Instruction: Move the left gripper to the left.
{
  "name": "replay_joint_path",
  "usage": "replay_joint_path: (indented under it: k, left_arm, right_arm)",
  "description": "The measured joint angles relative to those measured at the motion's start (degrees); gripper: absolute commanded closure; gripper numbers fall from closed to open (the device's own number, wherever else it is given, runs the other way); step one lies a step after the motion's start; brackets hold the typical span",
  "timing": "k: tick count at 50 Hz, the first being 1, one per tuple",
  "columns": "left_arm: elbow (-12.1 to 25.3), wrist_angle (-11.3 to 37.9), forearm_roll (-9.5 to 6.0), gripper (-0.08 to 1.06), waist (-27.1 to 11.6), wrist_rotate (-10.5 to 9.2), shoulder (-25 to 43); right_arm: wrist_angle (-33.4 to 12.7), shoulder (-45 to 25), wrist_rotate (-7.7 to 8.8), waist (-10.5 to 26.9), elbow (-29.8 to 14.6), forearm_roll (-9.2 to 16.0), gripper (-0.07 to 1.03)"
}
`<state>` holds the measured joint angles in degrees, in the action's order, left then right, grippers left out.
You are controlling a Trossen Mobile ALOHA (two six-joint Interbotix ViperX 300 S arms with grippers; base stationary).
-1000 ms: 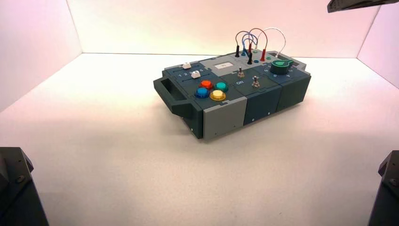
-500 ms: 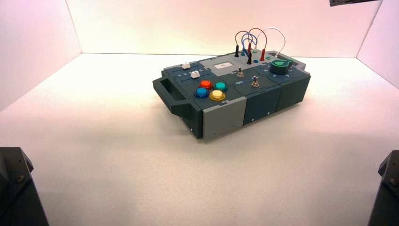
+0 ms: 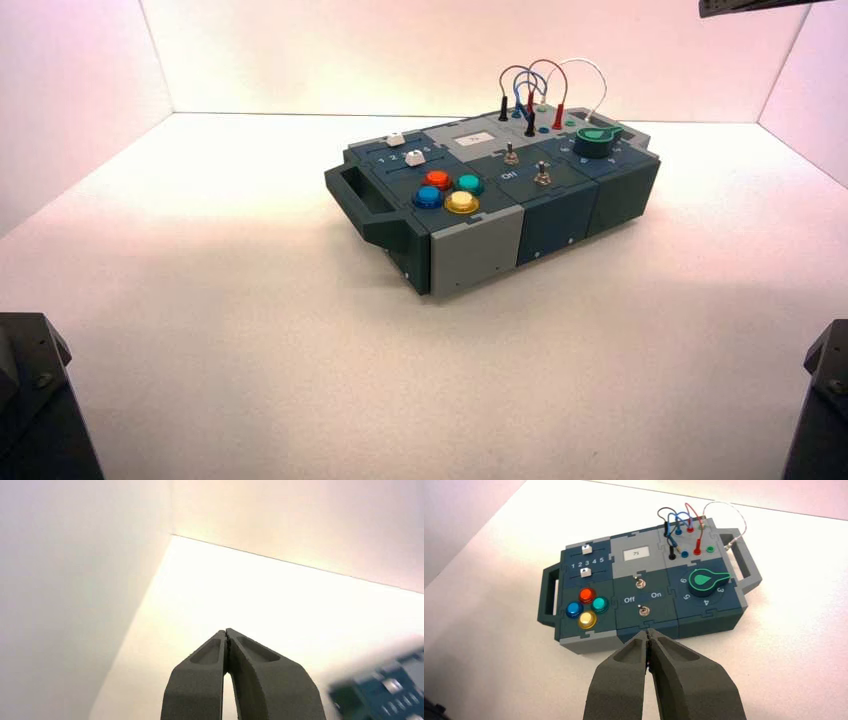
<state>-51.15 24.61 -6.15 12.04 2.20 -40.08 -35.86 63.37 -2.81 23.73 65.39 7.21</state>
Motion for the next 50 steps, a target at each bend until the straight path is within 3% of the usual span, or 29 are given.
replay_joint_path:
  k: [9,21,50]
  left_arm:
    - [4.7,0.0,0.00,1.01,4.1,0.09,4.7]
    - [8.6,0.0,0.00,1.01,5.6,0.18,9.2]
    - [7.1,-0.1,0.00,1.01,6.4,0.18,8.1]
  right_arm:
    - [0.0,-0.6,0.00,2.0,0.1,-0.1,0.98]
    - [-0.1,-2.2,0.00,2.9,0.1,0.0,0.98]
    - [-0.4,-2.9,0.00,2.9,0.0,0.0,0.98]
